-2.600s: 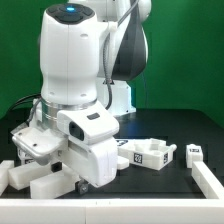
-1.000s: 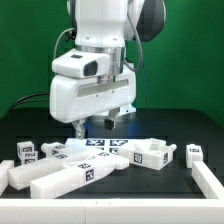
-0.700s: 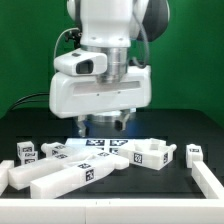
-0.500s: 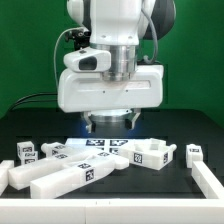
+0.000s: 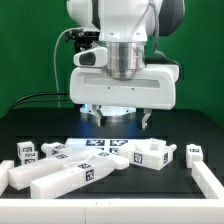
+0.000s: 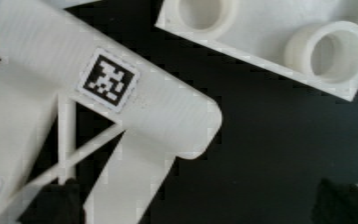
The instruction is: Assemble chair
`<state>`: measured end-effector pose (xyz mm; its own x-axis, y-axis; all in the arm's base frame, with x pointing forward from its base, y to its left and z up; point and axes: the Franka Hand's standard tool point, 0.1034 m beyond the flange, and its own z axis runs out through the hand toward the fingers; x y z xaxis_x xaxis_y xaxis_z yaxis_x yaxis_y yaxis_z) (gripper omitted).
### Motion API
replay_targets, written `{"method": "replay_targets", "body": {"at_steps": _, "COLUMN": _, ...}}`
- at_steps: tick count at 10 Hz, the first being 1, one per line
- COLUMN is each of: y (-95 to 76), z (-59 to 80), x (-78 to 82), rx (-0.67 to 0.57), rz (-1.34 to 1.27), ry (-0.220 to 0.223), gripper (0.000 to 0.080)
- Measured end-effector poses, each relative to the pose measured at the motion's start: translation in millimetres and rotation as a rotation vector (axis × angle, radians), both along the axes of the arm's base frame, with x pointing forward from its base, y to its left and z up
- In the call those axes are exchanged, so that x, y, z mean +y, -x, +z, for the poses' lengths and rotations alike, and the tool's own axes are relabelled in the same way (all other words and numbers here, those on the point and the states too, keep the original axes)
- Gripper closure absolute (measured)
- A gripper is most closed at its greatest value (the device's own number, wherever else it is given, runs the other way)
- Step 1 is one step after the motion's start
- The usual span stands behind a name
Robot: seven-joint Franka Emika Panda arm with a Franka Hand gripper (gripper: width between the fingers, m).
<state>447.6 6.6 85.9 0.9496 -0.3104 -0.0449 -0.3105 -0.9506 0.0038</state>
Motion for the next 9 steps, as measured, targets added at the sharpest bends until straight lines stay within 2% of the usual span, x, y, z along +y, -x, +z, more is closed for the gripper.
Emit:
{"method": "replay_targets", "body": {"at_steps": 2, "y": 21.0, "z": -11.3, "x": 17.3, "rx": 0.036, "rz": -0.164, "ry": -0.003, "gripper": 0.0151}}
{"method": "replay_targets", "body": {"at_steps": 3, "y": 34.8, "z": -19.0, "x": 23.4, "rx": 0.054, "rz": -0.218, "ry": -0.021, "gripper": 0.0151}}
{"method": "replay_targets", "body": {"at_steps": 4, "y": 39.8, "z": -21.6, "x": 22.8, "rx": 0.061, "rz": -0.288, "ry": -0.044, "gripper": 0.0151}}
{"method": "replay_targets", "body": {"at_steps": 7, "y": 40.9, "z": -24.1, "x": 22.9, "rx": 0.052, "rz": -0.282, "ry": -0.047, "gripper": 0.0151}}
{"method": "replay_targets", "body": {"at_steps": 9, "y": 64.3, "z": -46.9, "x": 24.0, "rx": 0.057, "rz": -0.317, "ry": -0.045, "gripper": 0.0151}}
